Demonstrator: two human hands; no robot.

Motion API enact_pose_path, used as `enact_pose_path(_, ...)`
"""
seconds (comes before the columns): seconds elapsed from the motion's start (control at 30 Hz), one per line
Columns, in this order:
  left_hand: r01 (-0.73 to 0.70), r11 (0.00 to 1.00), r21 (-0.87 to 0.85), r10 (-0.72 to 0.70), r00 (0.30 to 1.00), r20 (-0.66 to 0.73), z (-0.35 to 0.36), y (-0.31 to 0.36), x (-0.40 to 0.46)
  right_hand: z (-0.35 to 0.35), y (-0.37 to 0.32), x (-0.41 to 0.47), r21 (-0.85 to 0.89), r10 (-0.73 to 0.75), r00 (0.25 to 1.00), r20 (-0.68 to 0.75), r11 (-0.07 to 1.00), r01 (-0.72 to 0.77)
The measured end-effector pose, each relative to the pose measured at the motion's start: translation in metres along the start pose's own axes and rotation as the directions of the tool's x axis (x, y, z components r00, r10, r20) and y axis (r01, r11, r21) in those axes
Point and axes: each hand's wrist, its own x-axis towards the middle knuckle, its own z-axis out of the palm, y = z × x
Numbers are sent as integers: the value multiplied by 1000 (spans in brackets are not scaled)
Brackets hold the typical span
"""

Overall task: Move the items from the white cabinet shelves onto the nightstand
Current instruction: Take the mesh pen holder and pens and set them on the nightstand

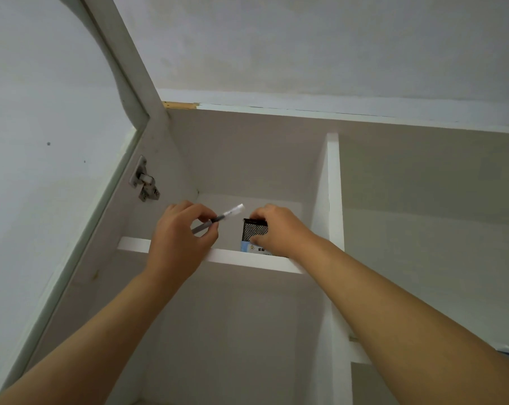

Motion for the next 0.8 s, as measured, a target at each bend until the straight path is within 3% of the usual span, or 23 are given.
enact_pose_path(0.13,4,1000,4,-4,1000,1,0,-1,0,3,-6,4,-78,-63,998,21,995,64)
enact_pose_path(0.37,0,1000,3,0,1000,-3,-1,1,-1,2,-3,5,-99,-43,998,-45,994,39)
enact_pose_path(0.5,1,1000,-1,-1,1000,-4,0,0,-1,2,-7,5,-44,-15,1000,-21,999,14)
enact_pose_path(0.8,-8,1000,6,8,1000,-22,0,-2,-1,0,-14,4,2,-10,989,-145,1000,11)
